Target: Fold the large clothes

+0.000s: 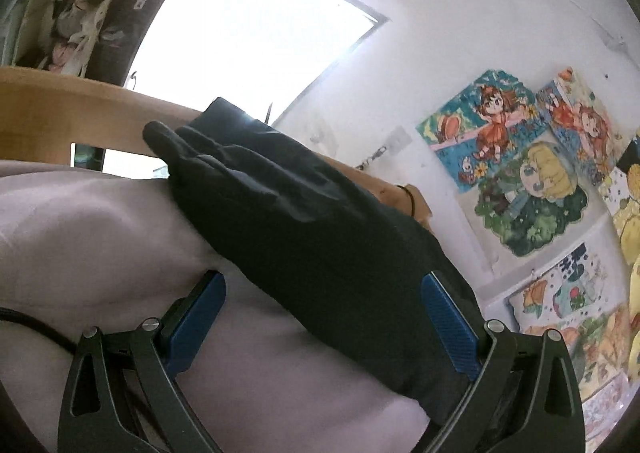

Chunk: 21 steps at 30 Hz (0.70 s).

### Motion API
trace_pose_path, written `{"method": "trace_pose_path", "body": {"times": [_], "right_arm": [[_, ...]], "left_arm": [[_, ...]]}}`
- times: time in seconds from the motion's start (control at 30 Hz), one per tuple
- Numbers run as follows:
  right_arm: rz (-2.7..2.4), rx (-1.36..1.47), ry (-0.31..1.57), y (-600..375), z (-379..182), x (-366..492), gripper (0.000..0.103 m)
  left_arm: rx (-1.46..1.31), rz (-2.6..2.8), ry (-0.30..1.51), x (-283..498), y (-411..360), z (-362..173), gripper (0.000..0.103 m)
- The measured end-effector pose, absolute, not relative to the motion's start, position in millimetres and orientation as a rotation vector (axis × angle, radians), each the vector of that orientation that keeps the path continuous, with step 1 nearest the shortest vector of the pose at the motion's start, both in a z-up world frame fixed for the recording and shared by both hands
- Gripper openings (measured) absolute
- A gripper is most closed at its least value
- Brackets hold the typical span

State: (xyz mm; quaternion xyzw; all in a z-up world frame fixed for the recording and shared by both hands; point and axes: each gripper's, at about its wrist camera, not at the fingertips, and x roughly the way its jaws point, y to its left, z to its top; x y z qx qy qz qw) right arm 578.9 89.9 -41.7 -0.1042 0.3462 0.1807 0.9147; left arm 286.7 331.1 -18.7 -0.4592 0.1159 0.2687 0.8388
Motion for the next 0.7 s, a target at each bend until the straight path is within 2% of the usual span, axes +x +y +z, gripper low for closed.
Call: {"method": "trace_pose_path", "body": {"times": [0.03, 0.13, 0.3, 0.4, 0.47, 0.5, 0.57, 0.7], "right_arm": [[0.372, -0.224, 0.715, 91, -45, 579, 0.103], [0.368, -0.275, 0.7, 96, -58, 579, 0.103], [0.365, -0.298, 0.687, 97, -69, 583, 0.103], [0.374, -0.286, 0.7, 94, -70, 589, 0.103], [0.376, -0.281, 0.702, 93, -69, 589, 0.103], [0.377, -0.28, 0.701, 93, -69, 589, 0.103], [0.38, -0.273, 0.699, 92, -69, 588, 0.103], [0.398, -0.244, 0.683, 86, -59, 583, 0.103]], "left_arm": [[-0.97, 0.572, 0.246, 287, 332, -22, 0.096], [-0.96, 0.588, 0.267, 287, 332, -24, 0.096], [-0.959, 0.612, 0.249, 284, 330, -22, 0.085], [-0.946, 0.615, 0.257, 287, 331, -21, 0.063], [-0.932, 0.612, 0.265, 290, 332, -19, 0.039], [-0.927, 0.611, 0.266, 290, 332, -17, 0.035], [-0.921, 0.609, 0.255, 293, 332, -14, 0.022], [-0.847, 0.596, 0.192, 289, 325, 4, 0.009]]}}
